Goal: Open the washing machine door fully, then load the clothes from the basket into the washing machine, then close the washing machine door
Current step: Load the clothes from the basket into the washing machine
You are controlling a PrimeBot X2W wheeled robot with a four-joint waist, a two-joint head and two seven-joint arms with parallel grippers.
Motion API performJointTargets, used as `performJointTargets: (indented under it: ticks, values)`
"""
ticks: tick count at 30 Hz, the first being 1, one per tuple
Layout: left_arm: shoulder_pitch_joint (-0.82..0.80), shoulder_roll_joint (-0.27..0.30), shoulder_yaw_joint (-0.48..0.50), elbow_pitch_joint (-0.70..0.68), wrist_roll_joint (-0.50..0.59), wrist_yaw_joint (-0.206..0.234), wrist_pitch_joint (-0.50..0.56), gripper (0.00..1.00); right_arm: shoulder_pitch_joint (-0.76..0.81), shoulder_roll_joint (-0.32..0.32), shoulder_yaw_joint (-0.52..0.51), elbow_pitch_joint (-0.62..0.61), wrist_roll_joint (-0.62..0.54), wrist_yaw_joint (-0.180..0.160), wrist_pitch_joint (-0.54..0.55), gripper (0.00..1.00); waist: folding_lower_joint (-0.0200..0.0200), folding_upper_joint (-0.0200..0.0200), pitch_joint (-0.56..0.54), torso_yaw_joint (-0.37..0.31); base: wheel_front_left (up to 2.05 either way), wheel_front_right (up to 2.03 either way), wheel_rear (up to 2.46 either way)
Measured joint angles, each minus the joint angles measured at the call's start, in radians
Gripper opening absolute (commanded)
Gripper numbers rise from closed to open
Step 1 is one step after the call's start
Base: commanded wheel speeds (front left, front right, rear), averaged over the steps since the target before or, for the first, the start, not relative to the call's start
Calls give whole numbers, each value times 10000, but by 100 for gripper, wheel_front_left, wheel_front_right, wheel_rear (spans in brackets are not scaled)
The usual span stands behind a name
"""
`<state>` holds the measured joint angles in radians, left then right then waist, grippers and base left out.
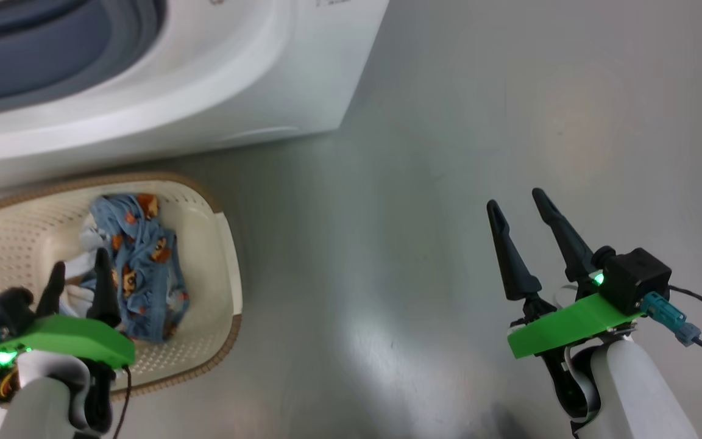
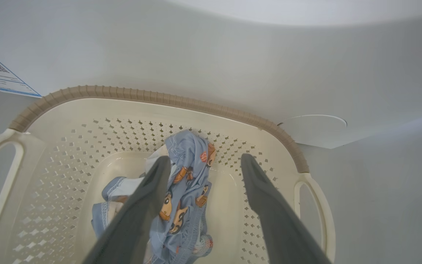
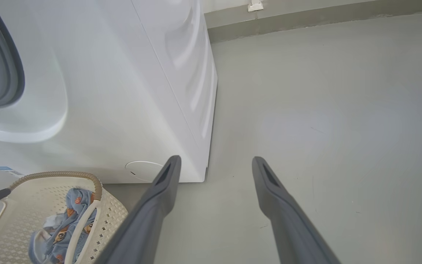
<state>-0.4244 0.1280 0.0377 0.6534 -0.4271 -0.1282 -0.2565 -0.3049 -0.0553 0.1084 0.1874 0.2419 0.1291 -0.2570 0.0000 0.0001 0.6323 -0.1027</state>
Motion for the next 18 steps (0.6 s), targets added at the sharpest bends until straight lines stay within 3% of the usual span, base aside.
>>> performJointTargets:
  ticks: [18]
  values:
    - [-1851, 1103, -1175, 2123, -372, -2, 0, 100, -476, -4, 173, -393, 178, 0, -2, 100, 0, 0, 2022, -252, 0, 0, 0]
